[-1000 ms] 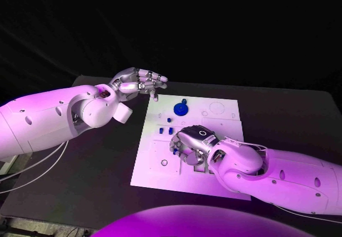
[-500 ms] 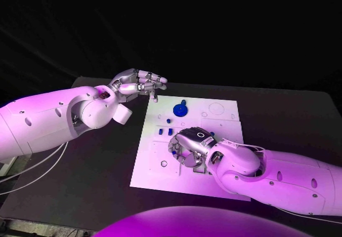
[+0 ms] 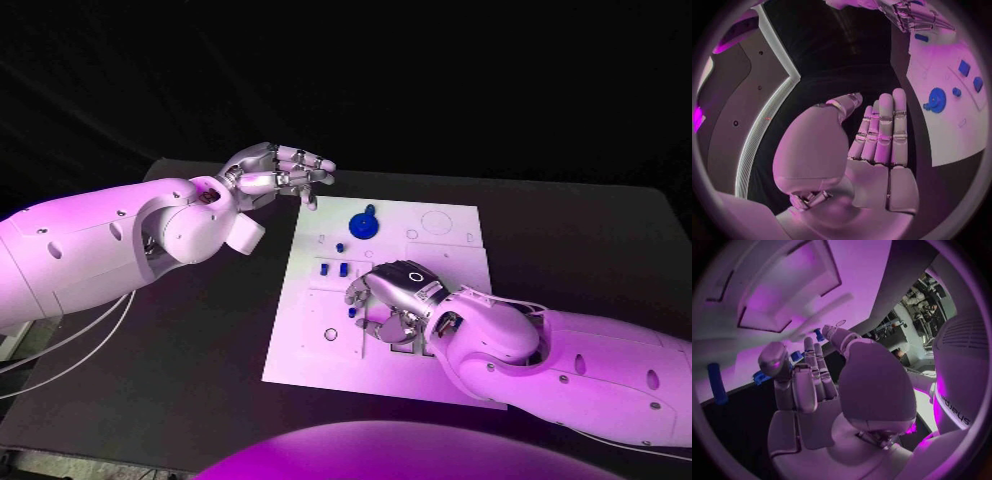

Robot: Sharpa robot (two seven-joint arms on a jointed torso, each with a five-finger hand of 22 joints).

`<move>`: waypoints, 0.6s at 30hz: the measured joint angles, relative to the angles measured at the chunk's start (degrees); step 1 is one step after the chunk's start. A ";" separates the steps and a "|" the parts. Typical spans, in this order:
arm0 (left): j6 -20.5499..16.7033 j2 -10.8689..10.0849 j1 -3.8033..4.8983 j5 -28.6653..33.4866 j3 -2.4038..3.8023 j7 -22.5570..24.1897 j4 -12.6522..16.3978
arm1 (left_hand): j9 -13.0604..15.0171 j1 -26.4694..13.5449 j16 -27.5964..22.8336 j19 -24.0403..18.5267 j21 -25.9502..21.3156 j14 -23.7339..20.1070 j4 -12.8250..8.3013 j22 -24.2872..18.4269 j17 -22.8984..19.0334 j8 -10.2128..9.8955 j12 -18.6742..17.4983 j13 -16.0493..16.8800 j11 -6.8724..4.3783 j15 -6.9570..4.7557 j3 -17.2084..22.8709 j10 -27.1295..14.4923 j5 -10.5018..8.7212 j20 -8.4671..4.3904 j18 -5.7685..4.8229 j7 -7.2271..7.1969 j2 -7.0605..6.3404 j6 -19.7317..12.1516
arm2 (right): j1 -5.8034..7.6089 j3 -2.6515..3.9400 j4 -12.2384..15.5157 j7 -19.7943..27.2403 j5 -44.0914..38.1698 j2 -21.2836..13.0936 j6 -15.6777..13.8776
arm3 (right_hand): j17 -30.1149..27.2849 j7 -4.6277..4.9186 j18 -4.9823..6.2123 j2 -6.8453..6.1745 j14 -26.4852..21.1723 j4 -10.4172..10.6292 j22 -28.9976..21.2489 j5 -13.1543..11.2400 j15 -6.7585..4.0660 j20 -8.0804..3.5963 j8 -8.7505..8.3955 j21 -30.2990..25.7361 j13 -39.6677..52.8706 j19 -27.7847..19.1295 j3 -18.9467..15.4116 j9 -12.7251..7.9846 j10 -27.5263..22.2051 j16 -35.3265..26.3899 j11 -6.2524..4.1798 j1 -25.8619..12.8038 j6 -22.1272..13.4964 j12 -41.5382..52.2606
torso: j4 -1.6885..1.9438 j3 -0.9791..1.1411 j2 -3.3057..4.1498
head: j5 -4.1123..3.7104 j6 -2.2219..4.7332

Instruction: Assemble the parts on the task board

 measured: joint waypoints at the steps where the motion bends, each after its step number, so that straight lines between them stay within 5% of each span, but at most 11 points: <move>1: 0.01 -0.01 0.00 0.00 0.00 0.00 0.00 | 0.00 0.00 0.00 0.00 0.00 0.00 0.00 0.00 0.00 0.00 0.00 0.00 0.00 0.00 0.00 0.00 0.00 0.00 0.00 0.00 0.00 0.00 | 0.03 0.01 0.16 -0.01 0.00 -0.17 -0.07 | 0.00 0.00 0.00 0.00 0.00 0.01 0.00 0.00 0.00 0.00 0.00 0.00 -0.02 0.00 -0.28 0.00 0.00 0.00 0.00 0.00 0.00 0.11 | 0.00 0.00 0.00 | -0.01 0.01; 5: 0.08 -0.15 0.00 0.01 -0.03 -0.03 -0.02 | 0.00 0.00 0.00 0.00 0.00 0.00 0.00 0.00 0.00 0.00 0.00 0.00 0.00 0.00 0.00 0.00 0.00 0.00 0.00 0.00 0.00 0.00 | 1.00 0.19 2.84 -0.10 0.05 -3.14 -1.06 | 0.00 0.00 0.01 0.00 0.00 0.35 0.00 0.00 0.00 0.21 -0.32 0.00 -0.04 0.21 -2.70 -0.13 -0.22 0.00 -0.22 0.00 0.00 0.71 | -0.01 0.00 0.00 | -0.05 0.06; 12: 0.17 -0.27 -0.01 0.03 -0.08 -0.06 -0.12 | 0.00 0.00 0.00 0.00 0.00 0.00 0.00 0.00 0.00 0.00 0.00 0.00 0.00 0.00 0.00 0.00 0.00 0.00 0.00 0.00 0.00 0.00 | 5.43 0.60 5.86 -0.22 3.58 -9.65 -2.06 | 0.04 0.20 0.00 0.17 -0.01 1.63 -0.01 0.00 -0.01 0.40 -1.31 -0.06 -0.39 0.41 -6.02 -0.66 -1.17 0.28 0.10 0.17 -0.25 1.47 | -0.06 -0.04 -0.05 | -0.52 0.44; 18: 0.26 -0.23 -0.01 0.04 -0.13 -0.06 -0.21 | -0.05 0.00 0.00 0.00 0.00 0.00 0.00 -0.07 0.00 0.00 0.00 0.06 0.00 0.00 0.00 0.00 0.00 0.00 0.00 0.00 0.00 0.00 | 8.40 0.77 5.74 -0.21 10.10 -13.69 -1.63 | -1.24 0.52 0.00 2.48 0.07 5.17 -0.85 0.28 0.48 0.52 -3.18 -2.47 -1.67 0.53 -16.75 -1.83 -4.74 0.28 0.66 5.46 -0.96 2.16 | -0.12 -0.07 -0.09 | -1.05 0.86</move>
